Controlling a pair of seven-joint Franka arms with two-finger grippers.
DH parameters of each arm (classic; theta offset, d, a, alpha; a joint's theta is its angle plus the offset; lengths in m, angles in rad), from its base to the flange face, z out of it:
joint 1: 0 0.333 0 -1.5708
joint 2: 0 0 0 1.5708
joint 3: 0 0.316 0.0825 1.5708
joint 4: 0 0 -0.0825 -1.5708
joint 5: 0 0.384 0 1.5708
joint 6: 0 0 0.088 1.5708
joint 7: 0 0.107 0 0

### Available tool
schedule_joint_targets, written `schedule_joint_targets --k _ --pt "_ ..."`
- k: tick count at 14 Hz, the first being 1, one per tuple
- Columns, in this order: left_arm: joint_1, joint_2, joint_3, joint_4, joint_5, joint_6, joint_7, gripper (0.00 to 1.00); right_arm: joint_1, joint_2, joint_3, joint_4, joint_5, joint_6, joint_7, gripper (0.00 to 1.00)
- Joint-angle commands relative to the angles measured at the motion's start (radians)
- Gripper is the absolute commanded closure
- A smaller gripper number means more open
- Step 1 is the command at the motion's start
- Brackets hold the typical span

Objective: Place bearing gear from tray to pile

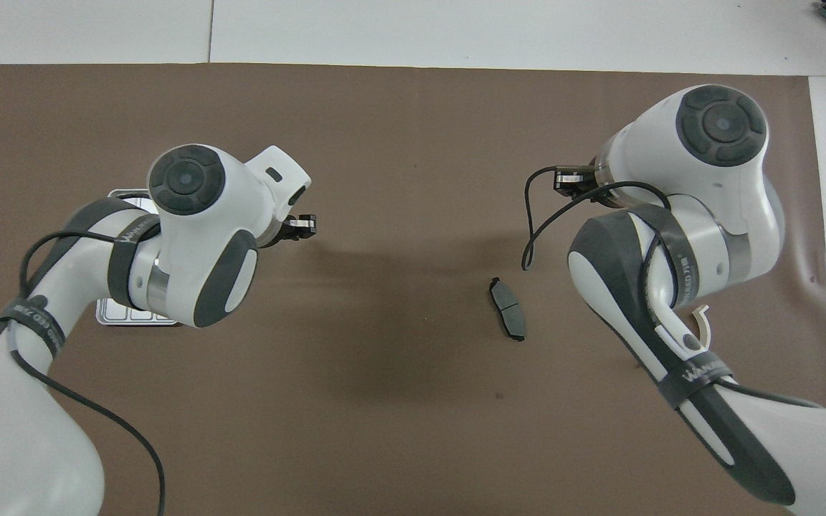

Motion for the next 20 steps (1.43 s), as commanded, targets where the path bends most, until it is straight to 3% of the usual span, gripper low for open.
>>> schedule_joint_targets --k 1,6,8,9,11,12,16,17,19,20 --pt "-0.098 -0.009 0.020 -0.035 -0.001 0.052 -0.015 0.96 0.002 -0.019 -0.114 -0.071 0.119 0.053 -0.211 1.00" --pt "-0.228 0.069 0.018 -0.035 -0.004 0.244 -0.093 0.96 0.002 0.098 -0.170 -0.068 0.227 0.273 -0.287 1.00" --pt "-0.243 0.072 0.018 -0.035 -0.004 0.250 -0.091 0.92 0.002 0.168 -0.170 0.002 0.285 0.288 -0.287 1.00" --pt "-0.251 0.072 0.018 -0.035 -0.004 0.250 -0.090 0.72 0.002 0.202 -0.170 0.038 0.301 0.292 -0.287 1.00" --pt "-0.263 0.070 0.018 -0.035 -0.004 0.244 -0.090 0.06 0.002 0.244 -0.170 0.035 0.298 0.362 -0.290 1.00" --pt "-0.266 0.070 0.020 -0.030 -0.004 0.235 -0.091 0.00 0.002 0.250 -0.170 0.026 0.298 0.376 -0.290 1.00" --pt "-0.223 0.012 0.030 -0.023 -0.004 0.135 -0.084 0.00 0.002 0.251 -0.170 -0.025 0.298 0.423 -0.287 1.00" --pt "-0.167 -0.023 0.029 -0.023 -0.004 0.088 -0.076 0.00 0.002 0.253 -0.170 -0.026 0.298 0.427 -0.288 0.85" --pt "-0.066 -0.074 0.030 -0.021 -0.004 -0.022 -0.064 0.00 0.002 0.251 -0.170 -0.025 0.298 0.427 -0.285 0.00" --pt "-0.009 -0.084 0.030 -0.023 -0.004 -0.052 -0.033 0.00 0.003 0.244 -0.171 -0.016 0.296 0.420 -0.288 0.00"
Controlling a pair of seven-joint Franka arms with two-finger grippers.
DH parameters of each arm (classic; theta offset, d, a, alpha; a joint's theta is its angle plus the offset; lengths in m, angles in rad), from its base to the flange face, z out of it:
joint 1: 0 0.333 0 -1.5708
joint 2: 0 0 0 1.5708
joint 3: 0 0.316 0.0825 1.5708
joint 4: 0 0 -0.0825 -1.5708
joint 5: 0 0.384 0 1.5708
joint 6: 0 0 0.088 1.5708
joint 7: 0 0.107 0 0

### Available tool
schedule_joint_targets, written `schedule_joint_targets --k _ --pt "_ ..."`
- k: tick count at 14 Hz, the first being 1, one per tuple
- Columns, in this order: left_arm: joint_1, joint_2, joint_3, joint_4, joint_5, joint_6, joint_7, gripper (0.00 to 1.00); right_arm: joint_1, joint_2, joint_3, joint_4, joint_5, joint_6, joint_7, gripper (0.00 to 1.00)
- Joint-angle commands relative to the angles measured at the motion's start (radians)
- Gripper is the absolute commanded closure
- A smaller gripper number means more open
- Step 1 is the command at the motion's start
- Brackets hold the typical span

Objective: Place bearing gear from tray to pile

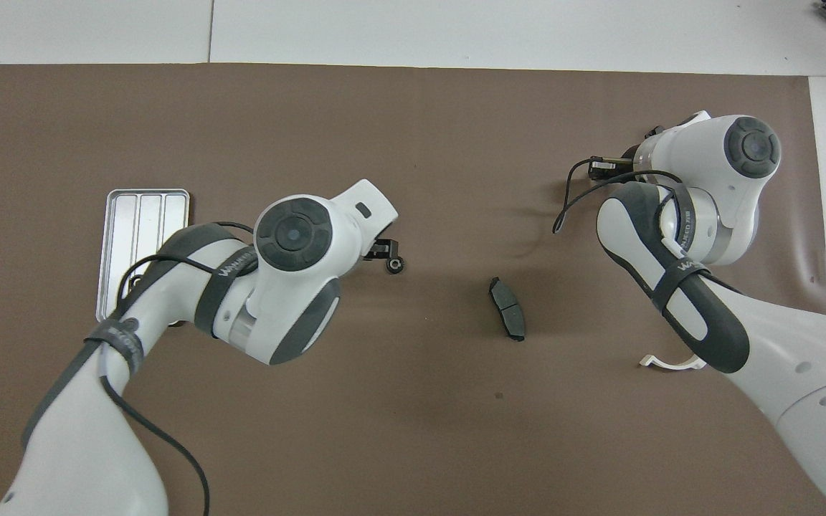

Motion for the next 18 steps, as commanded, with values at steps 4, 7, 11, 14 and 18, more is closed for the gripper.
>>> schedule_joint_targets --k 4,7,11,14,18 --pt "0.302 -0.072 -0.007 -0.045 -0.004 -0.124 0.185 0.00 0.013 -0.127 0.020 0.026 -0.039 -0.151 -0.001 0.00" --pt "0.397 -0.119 -0.007 -0.167 -0.004 -0.083 0.217 0.00 0.015 -0.187 0.132 0.057 -0.141 -0.311 0.132 0.00" --pt "0.484 -0.158 -0.007 -0.281 -0.004 0.001 0.248 0.00 0.015 -0.202 0.357 0.057 -0.251 -0.353 0.458 0.00" --pt "0.529 -0.177 -0.009 -0.359 -0.004 0.093 0.236 0.00 0.019 -0.187 0.465 0.032 -0.267 -0.302 0.592 0.00" --pt "0.535 -0.178 -0.007 -0.422 -0.004 0.162 0.231 0.05 0.050 -0.078 0.553 0.035 -0.458 -0.224 0.759 0.00"
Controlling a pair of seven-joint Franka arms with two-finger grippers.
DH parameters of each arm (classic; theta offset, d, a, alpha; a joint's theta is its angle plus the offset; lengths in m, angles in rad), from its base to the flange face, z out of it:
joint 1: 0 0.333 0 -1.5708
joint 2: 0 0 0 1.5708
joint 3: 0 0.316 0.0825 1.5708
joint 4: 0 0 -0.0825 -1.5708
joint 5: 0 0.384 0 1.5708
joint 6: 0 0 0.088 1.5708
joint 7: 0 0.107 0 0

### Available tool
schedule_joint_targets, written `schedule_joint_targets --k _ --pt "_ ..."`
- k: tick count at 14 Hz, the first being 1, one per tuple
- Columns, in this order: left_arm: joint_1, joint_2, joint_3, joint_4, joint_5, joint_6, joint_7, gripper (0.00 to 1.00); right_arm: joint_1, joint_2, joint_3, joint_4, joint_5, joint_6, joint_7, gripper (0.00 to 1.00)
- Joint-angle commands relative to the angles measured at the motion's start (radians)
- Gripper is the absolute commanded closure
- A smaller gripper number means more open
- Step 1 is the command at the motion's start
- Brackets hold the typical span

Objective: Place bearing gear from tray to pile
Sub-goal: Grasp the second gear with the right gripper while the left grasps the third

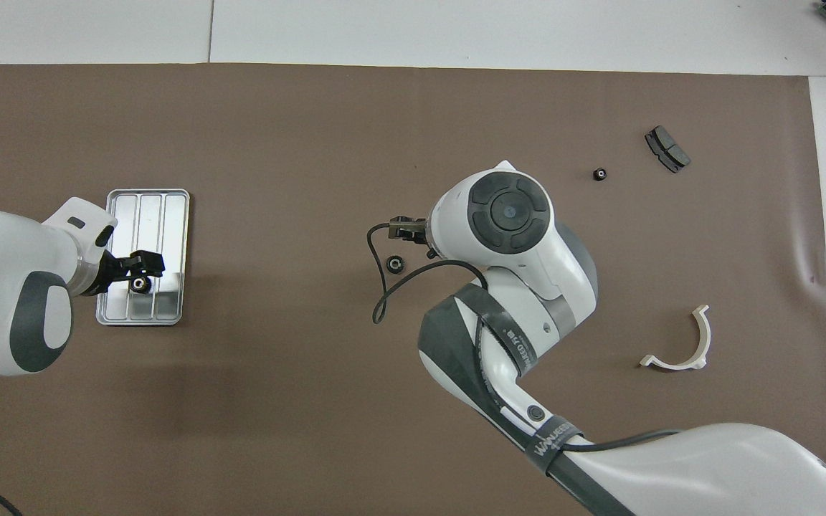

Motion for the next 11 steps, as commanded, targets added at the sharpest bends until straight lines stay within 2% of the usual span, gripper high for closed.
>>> schedule_joint_targets --k 1,3,6,9,10,11 --pt "0.014 -0.036 -0.011 -0.056 -0.004 0.036 -0.004 0.09 0.003 0.108 0.067 0.010 -0.196 0.059 0.162 0.00" --pt "0.014 -0.036 -0.011 -0.059 -0.004 0.036 -0.004 0.22 0.003 0.181 0.114 0.015 -0.340 0.080 0.270 0.00" --pt "0.014 -0.035 -0.011 -0.059 -0.004 0.037 -0.001 0.35 0.004 0.225 0.119 0.012 -0.381 0.128 0.284 0.00" --pt "0.014 -0.030 -0.011 -0.059 -0.004 0.039 0.005 0.43 0.011 0.232 0.121 0.009 -0.401 0.133 0.284 0.00" --pt "0.014 -0.026 -0.011 -0.059 -0.004 0.040 0.008 0.46 0.011 0.230 0.119 0.007 -0.401 0.151 0.283 0.09" --pt "0.014 -0.024 -0.011 -0.059 -0.004 0.049 0.010 0.47 0.011 0.232 0.119 0.004 -0.401 0.157 0.283 0.21"
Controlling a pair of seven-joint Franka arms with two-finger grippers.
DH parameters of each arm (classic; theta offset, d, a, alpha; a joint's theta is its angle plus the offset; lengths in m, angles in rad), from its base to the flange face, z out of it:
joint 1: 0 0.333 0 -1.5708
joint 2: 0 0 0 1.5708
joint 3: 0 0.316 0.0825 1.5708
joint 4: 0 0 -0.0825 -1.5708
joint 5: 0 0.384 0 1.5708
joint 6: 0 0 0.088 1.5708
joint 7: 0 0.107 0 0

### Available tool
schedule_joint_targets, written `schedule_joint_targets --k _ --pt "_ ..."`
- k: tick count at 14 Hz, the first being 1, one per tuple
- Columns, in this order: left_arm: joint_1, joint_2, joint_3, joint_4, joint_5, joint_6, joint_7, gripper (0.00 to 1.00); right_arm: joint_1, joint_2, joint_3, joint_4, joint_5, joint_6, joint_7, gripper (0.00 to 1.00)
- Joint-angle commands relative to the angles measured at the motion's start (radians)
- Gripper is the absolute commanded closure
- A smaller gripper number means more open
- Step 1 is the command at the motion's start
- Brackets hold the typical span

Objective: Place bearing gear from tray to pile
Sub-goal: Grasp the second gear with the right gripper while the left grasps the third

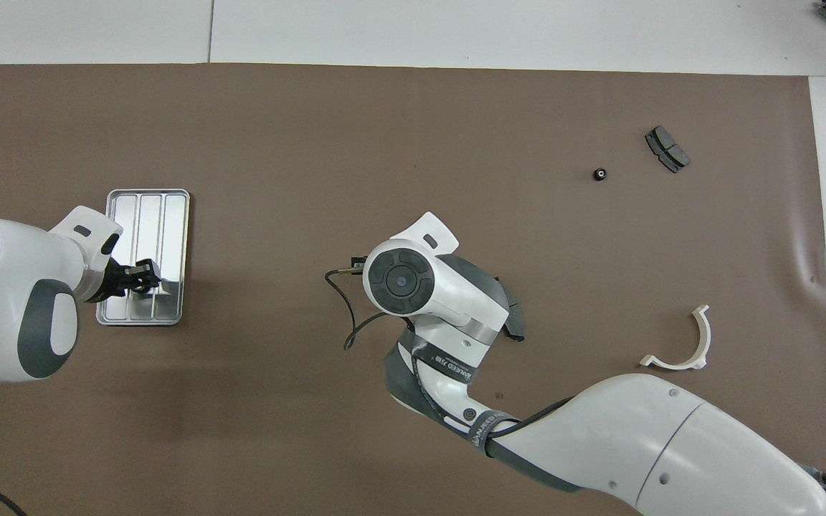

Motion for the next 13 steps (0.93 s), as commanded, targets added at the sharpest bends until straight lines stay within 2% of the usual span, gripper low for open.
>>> schedule_joint_targets --k 1,2,11,12,13 --pt "0.013 -0.021 -0.010 -0.035 -0.004 0.037 0.010 0.49 -0.015 0.010 0.020 0.002 -0.031 0.024 0.015 0.30" --pt "0.013 -0.018 -0.010 -0.035 -0.004 0.038 0.010 0.51 -0.015 0.010 0.020 0.000 -0.031 0.036 0.016 0.34" --pt "0.011 -0.014 -0.010 -0.035 -0.004 0.047 0.011 0.62 -0.021 0.009 0.018 -0.044 -0.051 0.073 0.016 0.35" --pt "0.010 -0.012 -0.010 -0.035 -0.004 0.058 0.010 0.63 -0.021 0.009 0.018 -0.044 -0.051 0.073 0.016 0.41" --pt "0.008 -0.002 -0.010 -0.035 -0.004 0.063 0.010 0.63 -0.023 0.009 0.018 -0.044 -0.053 0.072 0.016 0.52"
